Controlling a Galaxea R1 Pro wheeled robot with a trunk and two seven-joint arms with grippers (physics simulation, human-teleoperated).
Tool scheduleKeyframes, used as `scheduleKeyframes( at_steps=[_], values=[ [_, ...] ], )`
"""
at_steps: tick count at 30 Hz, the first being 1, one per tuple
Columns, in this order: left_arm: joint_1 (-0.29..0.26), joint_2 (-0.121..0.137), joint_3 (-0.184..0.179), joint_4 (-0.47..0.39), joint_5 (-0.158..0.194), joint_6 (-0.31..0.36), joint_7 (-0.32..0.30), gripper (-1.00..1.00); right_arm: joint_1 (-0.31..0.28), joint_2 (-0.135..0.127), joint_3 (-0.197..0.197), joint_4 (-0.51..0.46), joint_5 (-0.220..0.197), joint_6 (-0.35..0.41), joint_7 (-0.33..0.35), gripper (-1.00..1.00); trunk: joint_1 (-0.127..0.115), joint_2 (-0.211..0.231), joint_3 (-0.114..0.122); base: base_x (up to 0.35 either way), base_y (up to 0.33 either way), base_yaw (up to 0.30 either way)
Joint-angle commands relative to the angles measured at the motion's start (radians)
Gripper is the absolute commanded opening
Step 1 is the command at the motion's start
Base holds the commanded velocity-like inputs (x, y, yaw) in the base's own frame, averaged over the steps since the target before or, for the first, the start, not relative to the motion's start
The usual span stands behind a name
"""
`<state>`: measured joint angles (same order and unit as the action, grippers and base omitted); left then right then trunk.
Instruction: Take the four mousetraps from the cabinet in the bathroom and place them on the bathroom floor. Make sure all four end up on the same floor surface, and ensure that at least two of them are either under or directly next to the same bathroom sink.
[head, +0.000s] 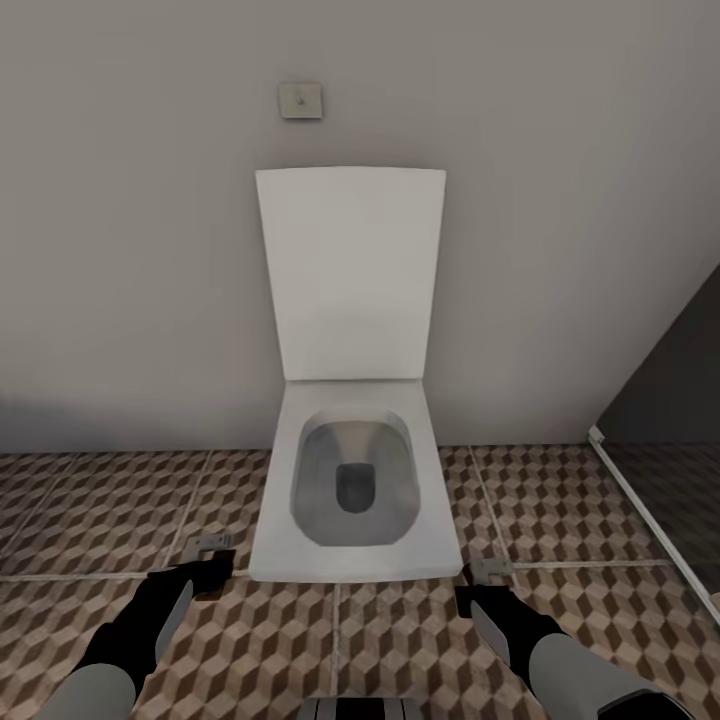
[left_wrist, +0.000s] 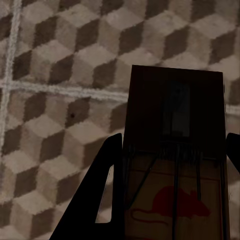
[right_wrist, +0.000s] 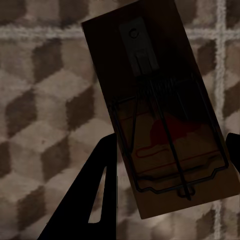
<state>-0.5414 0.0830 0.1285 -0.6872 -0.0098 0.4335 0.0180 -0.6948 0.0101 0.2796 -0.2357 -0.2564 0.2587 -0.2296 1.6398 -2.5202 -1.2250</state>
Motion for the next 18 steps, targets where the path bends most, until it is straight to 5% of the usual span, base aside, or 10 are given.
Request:
scheduleKeyframes(
  at_steps=[1,18],
  values=[
    [0.0,0.0,0.0,-0.002,-0.002,0.005,0.003,-1.0,0.0,-0.001,0.008,-0.002,-0.01,0.005,-0.005,-1.0,0.0,0.0,-0.001,0.0,0.043,0.0],
    [0.0,-0.002,0.001,-0.002,-0.002,0.004,0.005,-1.0,0.0,-0.001,0.015,-0.005,-0.002,0.008,-0.006,-1.0,0.0,0.0,-0.001,0.011,0.007,0.0]
  ],
)
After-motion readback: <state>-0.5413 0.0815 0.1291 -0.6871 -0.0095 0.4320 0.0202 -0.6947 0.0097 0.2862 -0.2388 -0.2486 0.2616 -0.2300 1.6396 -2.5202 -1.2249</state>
